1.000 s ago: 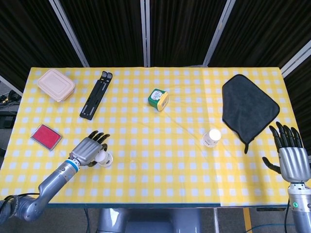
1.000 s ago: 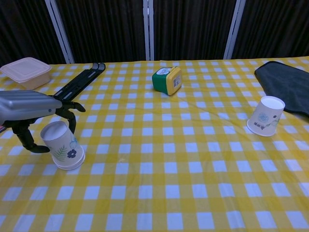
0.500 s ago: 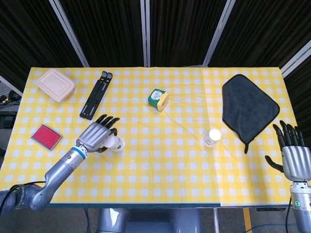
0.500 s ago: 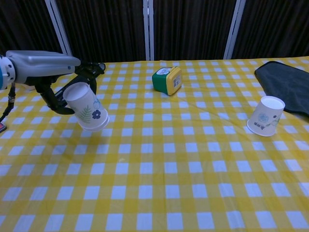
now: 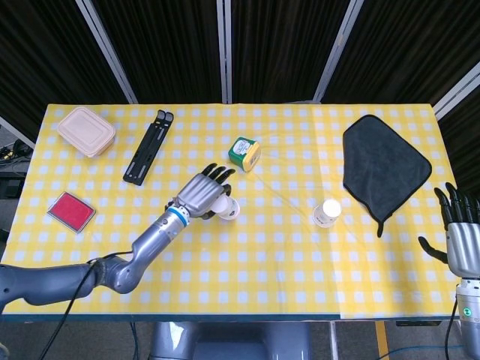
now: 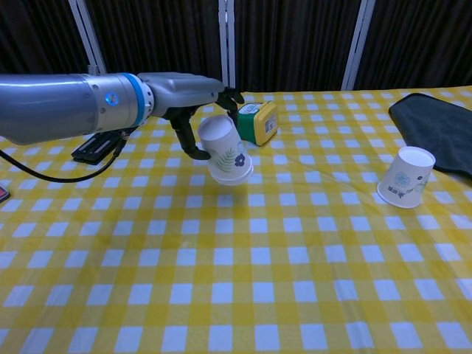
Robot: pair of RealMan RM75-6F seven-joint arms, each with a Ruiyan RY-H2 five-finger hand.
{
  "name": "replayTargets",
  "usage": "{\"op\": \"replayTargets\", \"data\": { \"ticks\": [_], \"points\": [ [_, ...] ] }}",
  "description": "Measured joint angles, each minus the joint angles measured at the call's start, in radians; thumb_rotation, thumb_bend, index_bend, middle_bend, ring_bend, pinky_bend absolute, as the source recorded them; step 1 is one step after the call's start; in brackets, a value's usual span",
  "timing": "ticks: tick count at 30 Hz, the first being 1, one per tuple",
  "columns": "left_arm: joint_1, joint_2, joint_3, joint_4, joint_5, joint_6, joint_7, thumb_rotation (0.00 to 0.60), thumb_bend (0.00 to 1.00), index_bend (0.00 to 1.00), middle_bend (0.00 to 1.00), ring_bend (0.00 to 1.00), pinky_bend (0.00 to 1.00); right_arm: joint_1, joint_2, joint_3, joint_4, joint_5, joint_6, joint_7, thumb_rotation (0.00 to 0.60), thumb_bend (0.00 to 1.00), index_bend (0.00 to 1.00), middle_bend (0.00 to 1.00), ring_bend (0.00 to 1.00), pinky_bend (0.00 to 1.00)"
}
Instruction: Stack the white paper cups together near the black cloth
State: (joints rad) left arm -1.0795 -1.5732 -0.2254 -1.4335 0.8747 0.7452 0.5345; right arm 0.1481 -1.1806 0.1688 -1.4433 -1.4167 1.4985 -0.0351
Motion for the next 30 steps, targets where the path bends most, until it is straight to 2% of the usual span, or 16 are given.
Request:
{"op": "replayTargets", "data": {
  "ticks": [6, 16, 18, 23, 25, 30],
  "points": [
    [-0.08, -0.124, -0.029, 0.138, -0.019, -0.031, -0.02, 0.6, 0.34, 0.43, 0.0, 0.0, 0.0, 0.0, 0.0, -0.001, -0.001, 0.0, -0.002, -0.002, 0.6, 0.08, 0.04, 0.0, 0.0, 0.0],
    [-0.194, -0.255, -0.061, 0.283, -0.088, -0.075, -0.016, 0.6, 0.33, 0.39, 0.0, 0.0, 0.0, 0.0, 0.002, -0.004, -0.002, -0.009, -0.001, 0.006, 0.6, 0.08, 0.04, 0.0, 0.0, 0.0],
    [-0.208, -0.272, -0.06, 0.298, -0.104, -0.077, -0.007, 0.6, 0.33, 0.34, 0.0, 0.0, 0.0, 0.0, 0.003, -0.003, -0.002, -0.008, 0.0, 0.01, 0.6, 0.08, 0.04, 0.0, 0.0, 0.0],
    [-0.219, -0.275, -0.05, 0.292, -0.131, -0.078, 0.011, 0.6, 0.28, 0.05, 0.0, 0.0, 0.0, -0.002, 0.006, -0.003, -0.004, -0.009, 0.004, 0.013, 0.6, 0.08, 0.04, 0.0, 0.0, 0.0],
    [-0.22, -0.267, -0.044, 0.276, -0.136, -0.065, 0.02, 0.6, 0.24, 0.01, 0.0, 0.0, 0.0, -0.003, 0.007, -0.003, -0.005, -0.011, 0.006, 0.013, 0.6, 0.08, 0.04, 0.0, 0.0, 0.0],
    [-0.208, -0.23, -0.038, 0.228, -0.143, -0.02, 0.028, 0.6, 0.23, 0.0, 0.0, 0.0, 0.0, -0.003, 0.008, -0.006, -0.009, -0.015, 0.005, 0.009, 0.6, 0.08, 0.04, 0.0, 0.0, 0.0]
  ]
}}
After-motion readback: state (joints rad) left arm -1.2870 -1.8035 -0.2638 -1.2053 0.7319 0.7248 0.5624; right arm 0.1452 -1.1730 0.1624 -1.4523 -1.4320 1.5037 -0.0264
